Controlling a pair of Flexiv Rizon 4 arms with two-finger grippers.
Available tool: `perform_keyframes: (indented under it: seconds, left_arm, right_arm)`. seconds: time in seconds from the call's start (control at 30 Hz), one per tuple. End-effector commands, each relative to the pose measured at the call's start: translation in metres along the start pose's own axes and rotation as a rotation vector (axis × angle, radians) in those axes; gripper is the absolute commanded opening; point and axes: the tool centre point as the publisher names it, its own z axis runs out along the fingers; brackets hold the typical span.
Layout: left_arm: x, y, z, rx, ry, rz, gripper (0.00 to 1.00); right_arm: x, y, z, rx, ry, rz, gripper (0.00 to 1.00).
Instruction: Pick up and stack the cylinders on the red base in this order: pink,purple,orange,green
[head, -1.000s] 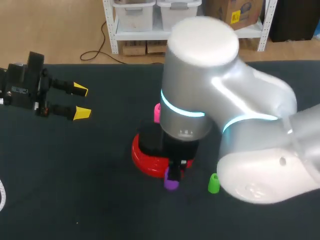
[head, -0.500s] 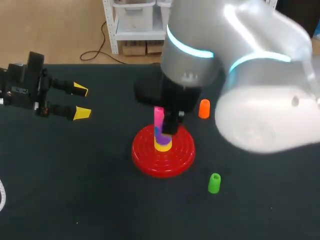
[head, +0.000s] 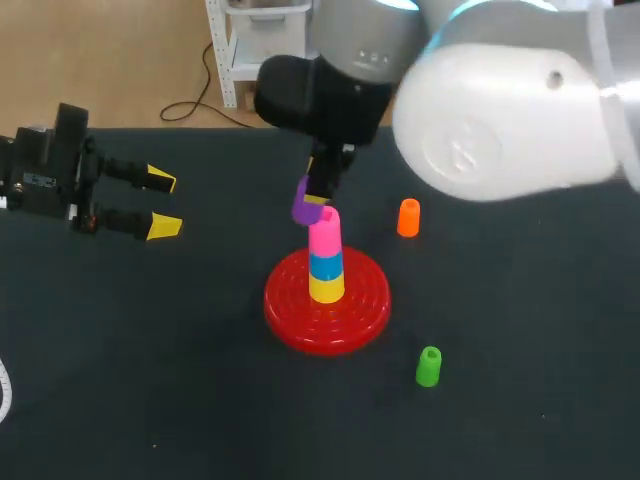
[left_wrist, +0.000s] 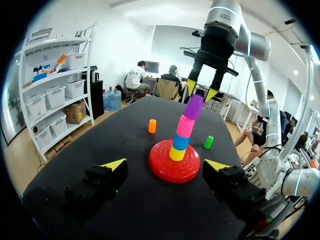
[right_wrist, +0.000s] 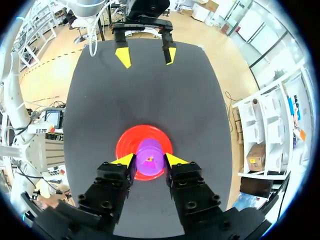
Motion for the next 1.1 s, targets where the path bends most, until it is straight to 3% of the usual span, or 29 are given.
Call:
perform_keyframes:
  seconds: [0.03, 0.67, 1.1]
  left_arm:
    - [0.001, 0.000, 0.000, -0.001, -0.004, 0.002, 1.00]
    - [0.001, 0.000, 0.000, -0.001, -0.004, 0.002, 1.00]
    - [0.001, 0.000, 0.000, -0.001, -0.004, 0.002, 1.00]
  right_arm:
    - [-0.006, -0.006, 0.001, -0.025, 0.005, -0.005, 0.00]
    - [0.010, -0.003, -0.012, -0.031, 0.024, 0.018, 0.00]
    - [0.017, 0.000, -0.002, -0.034, 0.054, 0.011, 0.00]
